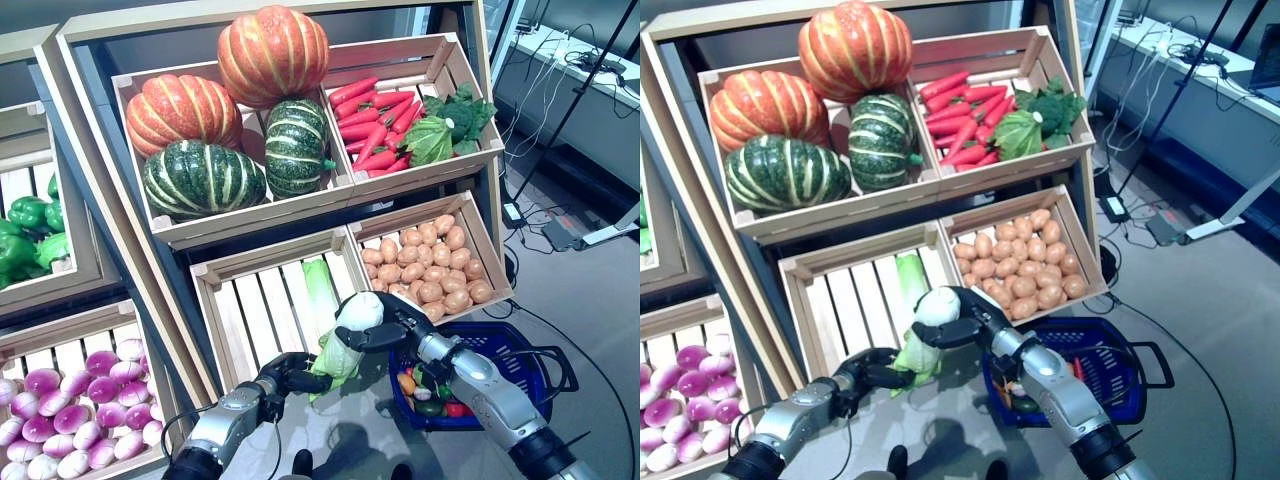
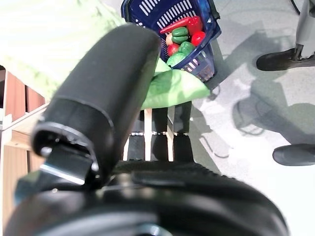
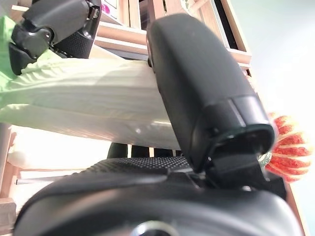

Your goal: Put vegetables into the basket

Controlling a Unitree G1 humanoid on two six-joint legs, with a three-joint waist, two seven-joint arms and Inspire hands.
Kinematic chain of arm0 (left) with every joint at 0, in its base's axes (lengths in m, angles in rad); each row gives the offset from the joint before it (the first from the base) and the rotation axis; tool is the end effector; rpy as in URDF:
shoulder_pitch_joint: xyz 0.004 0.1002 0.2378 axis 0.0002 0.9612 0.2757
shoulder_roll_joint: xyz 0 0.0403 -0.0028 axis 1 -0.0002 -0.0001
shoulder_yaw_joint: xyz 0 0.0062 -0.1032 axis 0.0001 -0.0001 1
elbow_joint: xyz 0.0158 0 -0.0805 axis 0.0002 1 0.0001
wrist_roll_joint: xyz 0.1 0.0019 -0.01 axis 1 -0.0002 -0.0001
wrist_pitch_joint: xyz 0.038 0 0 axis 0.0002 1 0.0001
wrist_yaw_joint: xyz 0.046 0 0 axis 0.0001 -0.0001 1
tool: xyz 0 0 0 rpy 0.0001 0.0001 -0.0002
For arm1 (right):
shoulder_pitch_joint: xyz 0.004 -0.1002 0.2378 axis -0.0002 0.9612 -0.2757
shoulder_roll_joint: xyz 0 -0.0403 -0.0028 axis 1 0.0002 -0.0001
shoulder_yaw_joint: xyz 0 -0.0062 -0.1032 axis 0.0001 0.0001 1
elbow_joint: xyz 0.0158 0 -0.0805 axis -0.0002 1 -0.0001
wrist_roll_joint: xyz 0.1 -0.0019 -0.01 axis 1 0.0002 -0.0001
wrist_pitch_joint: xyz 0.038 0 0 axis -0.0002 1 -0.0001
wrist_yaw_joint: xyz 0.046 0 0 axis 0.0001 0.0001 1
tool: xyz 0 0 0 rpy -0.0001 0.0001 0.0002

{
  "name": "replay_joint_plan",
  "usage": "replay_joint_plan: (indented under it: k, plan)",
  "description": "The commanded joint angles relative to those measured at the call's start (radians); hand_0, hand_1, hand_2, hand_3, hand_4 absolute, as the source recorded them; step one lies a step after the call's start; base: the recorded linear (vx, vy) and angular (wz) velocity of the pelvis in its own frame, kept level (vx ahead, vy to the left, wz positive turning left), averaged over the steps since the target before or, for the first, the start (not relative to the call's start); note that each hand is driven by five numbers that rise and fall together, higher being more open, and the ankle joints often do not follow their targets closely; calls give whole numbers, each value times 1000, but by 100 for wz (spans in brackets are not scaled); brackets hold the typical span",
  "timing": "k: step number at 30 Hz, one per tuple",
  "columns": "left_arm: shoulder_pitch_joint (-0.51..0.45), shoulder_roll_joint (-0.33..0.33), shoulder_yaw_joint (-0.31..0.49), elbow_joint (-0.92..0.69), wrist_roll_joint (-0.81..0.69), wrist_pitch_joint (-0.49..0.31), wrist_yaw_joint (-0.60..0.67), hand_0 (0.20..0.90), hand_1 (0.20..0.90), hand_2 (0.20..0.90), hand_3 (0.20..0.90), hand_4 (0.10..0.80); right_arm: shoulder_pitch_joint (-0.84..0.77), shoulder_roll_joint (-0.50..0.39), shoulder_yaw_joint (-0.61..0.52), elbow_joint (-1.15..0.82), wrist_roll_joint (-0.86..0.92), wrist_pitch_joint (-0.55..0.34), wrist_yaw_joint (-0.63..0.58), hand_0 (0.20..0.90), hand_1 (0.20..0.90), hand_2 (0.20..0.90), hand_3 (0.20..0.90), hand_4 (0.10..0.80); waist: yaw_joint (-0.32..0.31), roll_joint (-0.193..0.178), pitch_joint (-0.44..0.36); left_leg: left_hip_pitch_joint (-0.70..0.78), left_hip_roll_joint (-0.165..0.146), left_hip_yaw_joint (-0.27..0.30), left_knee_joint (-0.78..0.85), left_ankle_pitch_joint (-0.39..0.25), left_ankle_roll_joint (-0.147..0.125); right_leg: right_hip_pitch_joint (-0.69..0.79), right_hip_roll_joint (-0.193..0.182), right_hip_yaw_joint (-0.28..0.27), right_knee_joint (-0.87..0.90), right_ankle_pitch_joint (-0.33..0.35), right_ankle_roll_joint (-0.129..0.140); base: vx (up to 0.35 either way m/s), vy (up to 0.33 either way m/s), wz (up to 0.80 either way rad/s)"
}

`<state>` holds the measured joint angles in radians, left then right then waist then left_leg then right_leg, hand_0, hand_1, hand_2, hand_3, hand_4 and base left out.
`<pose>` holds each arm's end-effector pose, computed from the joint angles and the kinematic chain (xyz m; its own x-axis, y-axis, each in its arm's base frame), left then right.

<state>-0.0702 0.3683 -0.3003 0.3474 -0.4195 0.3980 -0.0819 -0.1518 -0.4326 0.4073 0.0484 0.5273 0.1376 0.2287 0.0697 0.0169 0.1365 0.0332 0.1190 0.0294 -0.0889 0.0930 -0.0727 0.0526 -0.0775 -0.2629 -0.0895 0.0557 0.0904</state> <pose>0.1907 0.1865 -0.0232 0.6966 -0.2076 -0.6868 0.2163 0.9735 -0.0748 0.2185 -0.1526 0.0443 0.7930 0.5789 -0.1900 -0.5676 0.8152 0.1150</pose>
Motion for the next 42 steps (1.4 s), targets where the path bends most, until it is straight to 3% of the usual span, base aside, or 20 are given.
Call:
replay_joint_plan:
  k: [1,9,20,26,29,32,42]
  plan:
    - [-118,8,23,-79,-93,-101,9,900,900,900,900,800,-60,89,-5,-111,212,-189,-12,300,300,300,300,400,-16,-34,-24,37,-21,-5,2,-66,-12,50,-54,26,2,-14,45,0,0,0]
    - [-100,23,54,-112,-138,-106,-16,900,900,900,900,800,-41,49,-114,-165,310,-222,-14,300,300,300,300,400,-26,-36,-19,37,-21,5,2,-70,-8,48,-48,30,2,-13,43,0,0,0]
    - [-77,20,122,-83,-160,-93,-75,900,900,900,900,800,-34,44,-363,-189,465,-316,-85,300,300,300,300,400,-47,-46,-18,36,-9,32,2,-76,-1,42,-33,45,2,-19,35,2,-4,-3]
    - [-67,24,150,-81,-172,-93,-77,900,900,900,900,800,-39,50,-489,-175,519,-396,-194,300,300,300,300,400,-60,-50,-11,28,-3,47,2,-77,3,32,-24,62,2,-19,30,-2,-5,-11]
    - [-58,30,169,-83,-186,-97,-77,900,900,900,900,800,-42,47,-594,-150,485,-445,-308,300,300,300,300,400,-70,-53,-7,21,1,57,2,-76,4,26,-20,71,2,-19,27,-8,-14,-4]
    - [-51,36,175,-93,-194,-93,-71,900,900,900,900,800,-38,34,-646,-123,395,-472,-398,300,300,300,300,400,-75,-55,-3,12,2,63,2,-67,6,17,-20,76,2,-11,24,-18,-17,-12]
    - [-50,56,168,-117,-228,-123,-52,900,900,900,900,800,-29,-38,-760,-54,369,-581,-668,300,300,300,300,400,-98,-49,37,-19,6,73,2,-68,5,-15,-8,111,2,-10,16,-30,-16,-11]
